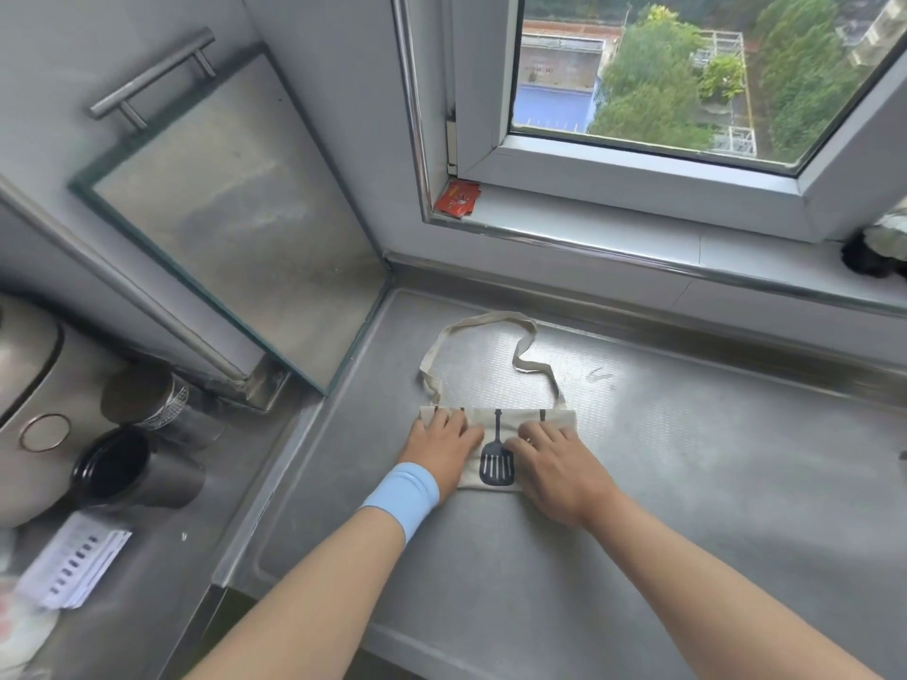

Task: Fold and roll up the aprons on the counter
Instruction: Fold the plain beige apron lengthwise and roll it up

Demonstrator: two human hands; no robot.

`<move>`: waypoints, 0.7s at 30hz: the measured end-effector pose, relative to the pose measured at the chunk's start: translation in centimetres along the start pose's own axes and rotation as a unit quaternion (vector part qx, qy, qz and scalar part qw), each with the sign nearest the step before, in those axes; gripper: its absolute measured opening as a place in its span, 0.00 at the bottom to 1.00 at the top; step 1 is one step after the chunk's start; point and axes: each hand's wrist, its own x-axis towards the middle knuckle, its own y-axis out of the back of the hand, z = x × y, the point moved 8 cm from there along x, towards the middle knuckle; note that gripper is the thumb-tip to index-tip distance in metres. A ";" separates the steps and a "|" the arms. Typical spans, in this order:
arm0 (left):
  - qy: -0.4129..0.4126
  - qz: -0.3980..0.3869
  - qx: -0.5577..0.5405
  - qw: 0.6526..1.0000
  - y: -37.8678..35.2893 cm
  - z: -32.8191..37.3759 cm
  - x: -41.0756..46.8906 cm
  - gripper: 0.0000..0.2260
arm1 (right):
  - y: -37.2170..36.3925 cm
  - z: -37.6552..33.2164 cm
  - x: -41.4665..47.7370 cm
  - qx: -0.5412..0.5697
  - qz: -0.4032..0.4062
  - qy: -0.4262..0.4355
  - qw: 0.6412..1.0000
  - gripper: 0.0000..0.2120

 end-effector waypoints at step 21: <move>0.126 0.006 -0.255 0.959 0.7 -6.4 2.0 0.14 | 3.3 4.2 3.0 0.003 0.000 -0.117 0.993 0.15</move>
